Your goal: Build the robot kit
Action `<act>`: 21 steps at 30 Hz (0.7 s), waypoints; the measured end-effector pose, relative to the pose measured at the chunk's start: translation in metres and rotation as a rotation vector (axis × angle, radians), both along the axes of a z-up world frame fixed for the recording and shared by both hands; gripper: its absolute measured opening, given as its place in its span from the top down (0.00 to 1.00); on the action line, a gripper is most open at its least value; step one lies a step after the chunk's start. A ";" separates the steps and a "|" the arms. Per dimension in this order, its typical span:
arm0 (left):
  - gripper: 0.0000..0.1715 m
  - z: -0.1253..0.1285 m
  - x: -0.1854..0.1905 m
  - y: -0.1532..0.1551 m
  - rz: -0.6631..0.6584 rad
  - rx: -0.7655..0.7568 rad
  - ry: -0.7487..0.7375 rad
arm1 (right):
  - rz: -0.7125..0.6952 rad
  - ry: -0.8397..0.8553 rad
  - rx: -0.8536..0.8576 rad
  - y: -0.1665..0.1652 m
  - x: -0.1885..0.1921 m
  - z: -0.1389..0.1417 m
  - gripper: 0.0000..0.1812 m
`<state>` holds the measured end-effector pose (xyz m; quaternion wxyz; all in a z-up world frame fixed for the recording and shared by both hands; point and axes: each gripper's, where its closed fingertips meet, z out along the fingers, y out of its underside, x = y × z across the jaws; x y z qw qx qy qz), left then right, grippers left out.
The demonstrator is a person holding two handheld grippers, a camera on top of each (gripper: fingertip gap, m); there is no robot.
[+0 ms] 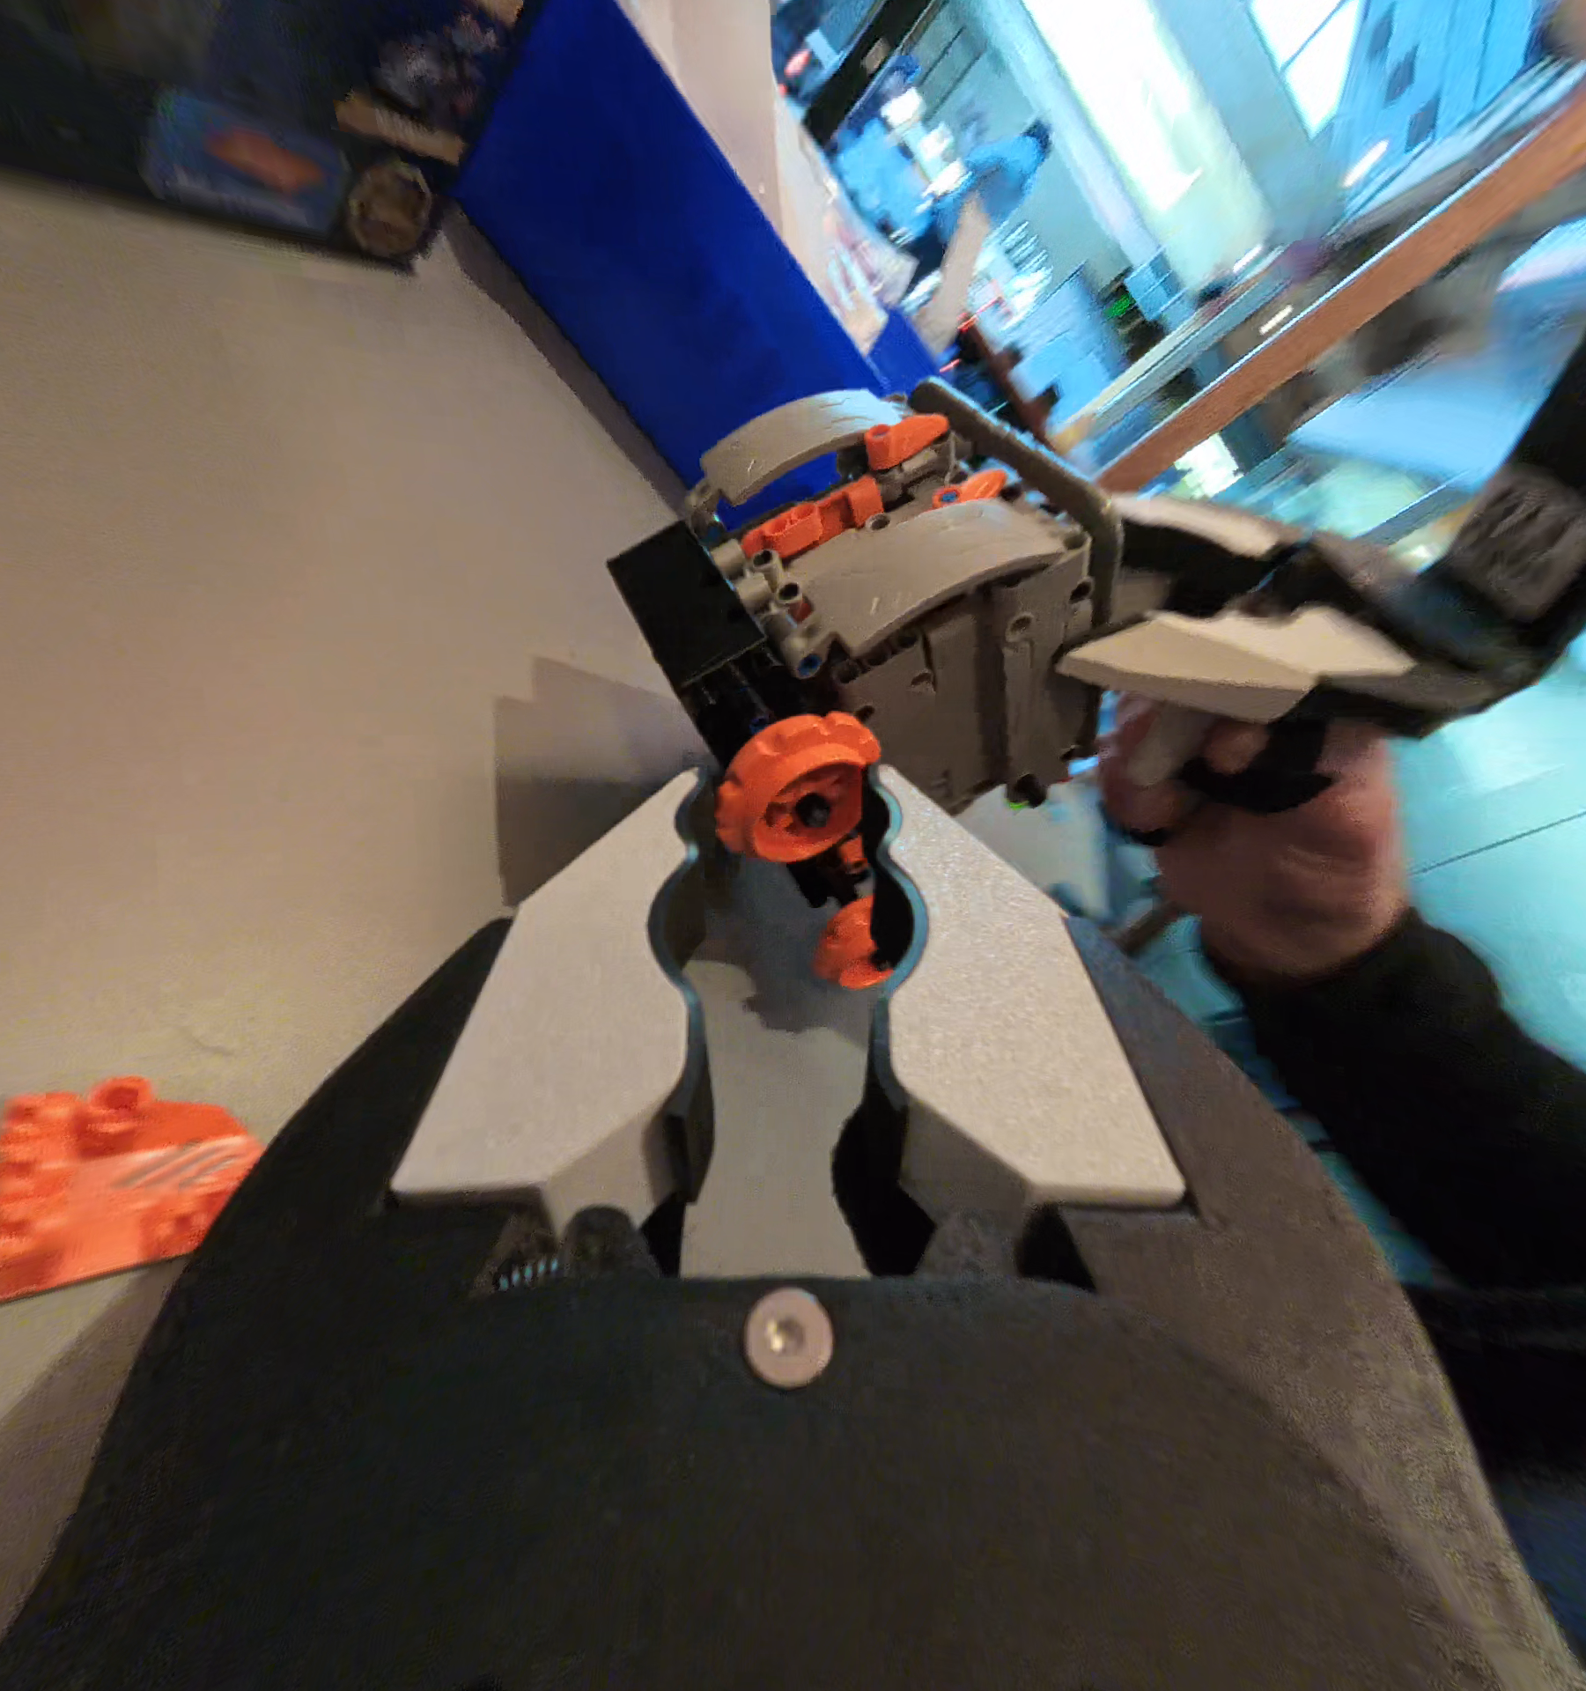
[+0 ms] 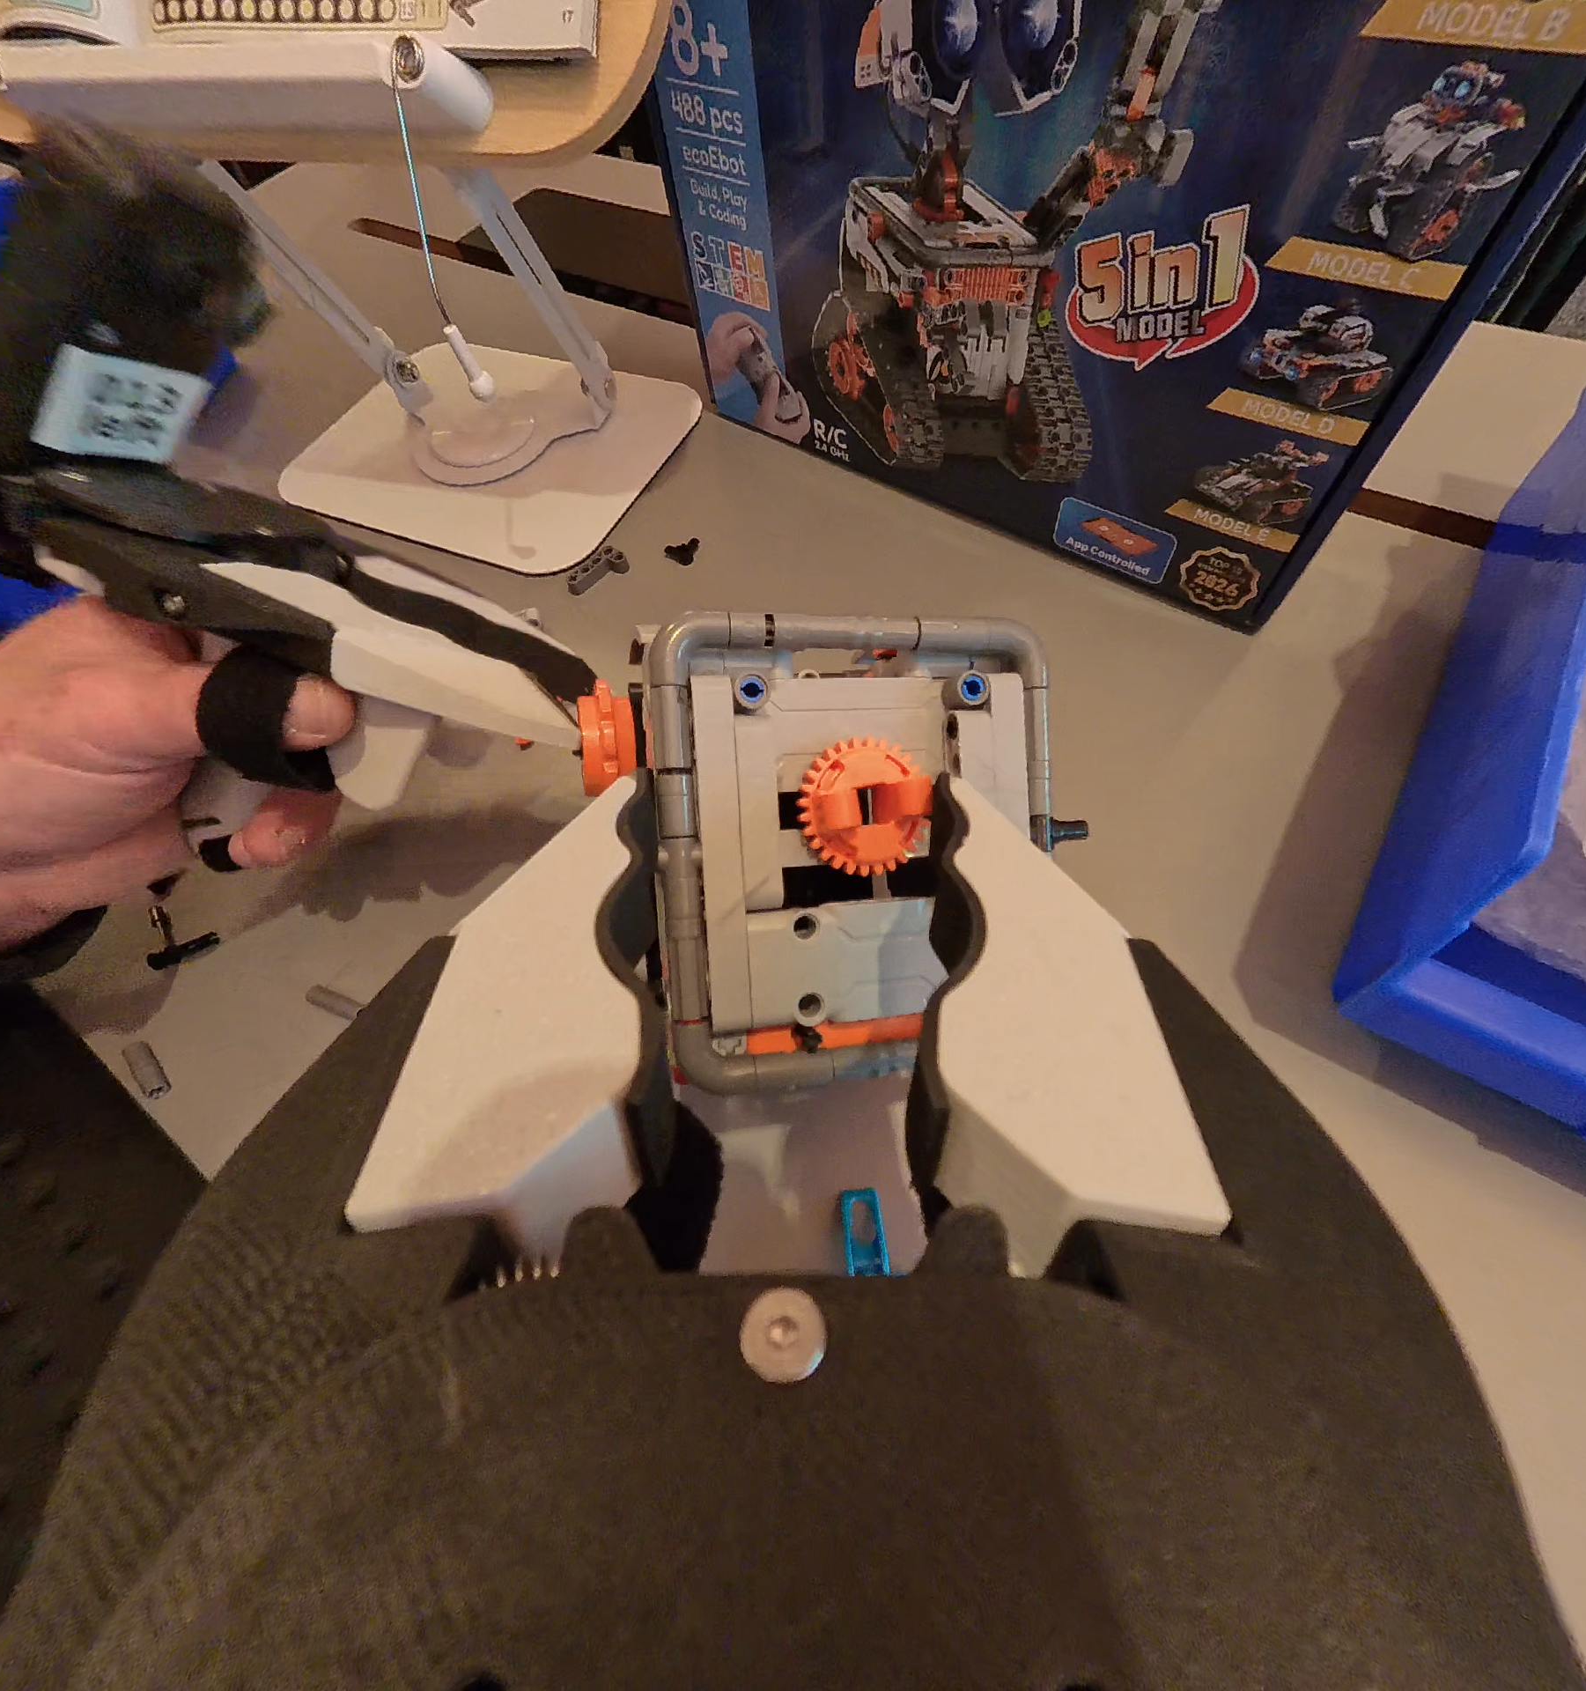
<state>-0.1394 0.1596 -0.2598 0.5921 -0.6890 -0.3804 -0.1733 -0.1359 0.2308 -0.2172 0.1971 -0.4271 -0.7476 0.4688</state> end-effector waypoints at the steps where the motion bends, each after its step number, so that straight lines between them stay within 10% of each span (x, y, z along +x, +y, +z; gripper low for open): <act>1: 0.83 0.001 -0.001 0.000 0.011 -0.087 0.090 | 0.001 0.001 0.006 0.000 0.000 0.000 0.68; 10: 0.90 0.018 0.018 0.009 -0.001 -0.499 0.690 | 0.027 0.005 0.068 -0.005 -0.003 -0.003 0.68; 14: 0.69 -0.009 0.007 -0.003 0.012 -0.474 0.436 | 0.022 0.006 0.041 -0.001 -0.001 -0.002 0.68; 21: 0.71 -0.018 0.014 0.016 0.001 -0.098 -0.010 | -0.005 0.033 0.013 -0.003 0.003 -0.002 0.69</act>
